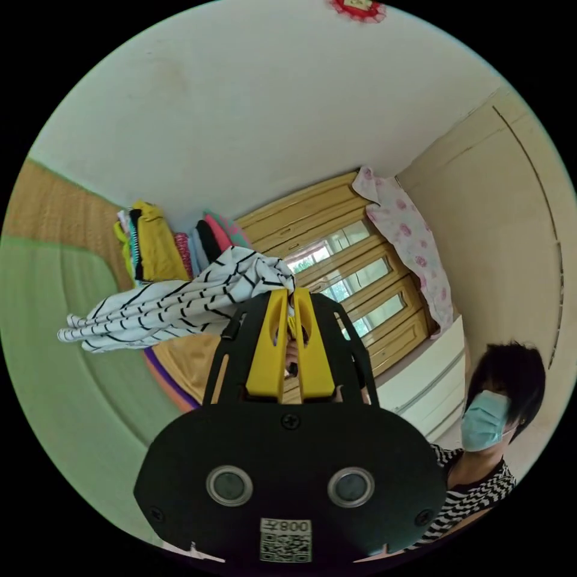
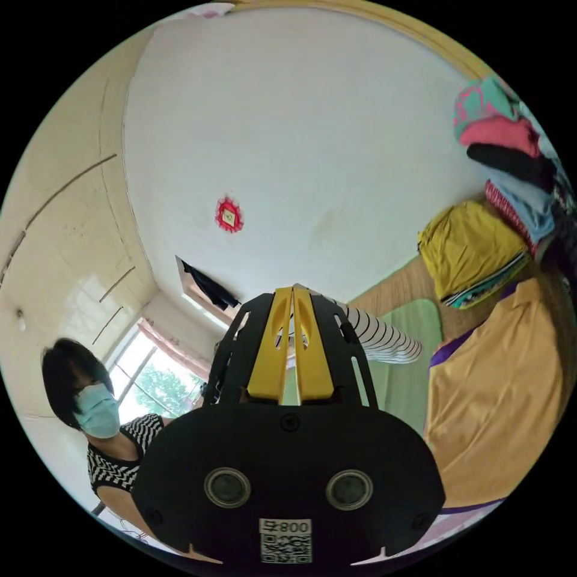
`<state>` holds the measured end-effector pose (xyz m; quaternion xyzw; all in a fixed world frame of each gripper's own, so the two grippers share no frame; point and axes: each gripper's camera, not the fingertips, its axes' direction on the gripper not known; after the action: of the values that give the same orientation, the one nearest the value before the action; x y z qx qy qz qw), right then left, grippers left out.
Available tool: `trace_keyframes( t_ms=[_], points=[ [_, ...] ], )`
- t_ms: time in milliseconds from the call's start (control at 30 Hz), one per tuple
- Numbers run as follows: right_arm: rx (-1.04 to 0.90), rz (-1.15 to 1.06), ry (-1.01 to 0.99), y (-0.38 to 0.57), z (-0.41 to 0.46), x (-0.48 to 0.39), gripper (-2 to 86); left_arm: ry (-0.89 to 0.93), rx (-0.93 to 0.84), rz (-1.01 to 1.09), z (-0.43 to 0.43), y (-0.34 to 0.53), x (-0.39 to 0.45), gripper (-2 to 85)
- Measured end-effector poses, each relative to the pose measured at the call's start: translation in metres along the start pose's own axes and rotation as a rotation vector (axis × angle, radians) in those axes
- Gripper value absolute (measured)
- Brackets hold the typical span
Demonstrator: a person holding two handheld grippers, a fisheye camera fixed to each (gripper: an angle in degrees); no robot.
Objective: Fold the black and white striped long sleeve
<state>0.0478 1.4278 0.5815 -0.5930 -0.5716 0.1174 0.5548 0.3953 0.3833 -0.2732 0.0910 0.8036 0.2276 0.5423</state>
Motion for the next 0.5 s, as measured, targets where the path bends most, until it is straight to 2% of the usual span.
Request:
trace_keyframes(
  t_ms=[133,300,367,500],
  points=[
    [0.085,-0.053,0.104,-0.027,-0.099,0.004,0.0,0.022,-0.099,0.102,0.110,-0.048,0.049,1.6],
    [0.124,0.040,0.286,0.014,-0.210,0.061,0.0,-0.007,-0.277,0.088,0.231,-0.045,0.064,1.7],
    [0.147,0.176,0.332,0.059,-0.257,0.114,0.0,-0.052,-0.413,-0.016,0.286,-0.021,0.051,1.7],
    [0.181,0.377,0.349,0.131,-0.308,0.185,0.0,-0.064,-0.542,-0.218,0.344,0.011,0.034,1.7]
  ],
)
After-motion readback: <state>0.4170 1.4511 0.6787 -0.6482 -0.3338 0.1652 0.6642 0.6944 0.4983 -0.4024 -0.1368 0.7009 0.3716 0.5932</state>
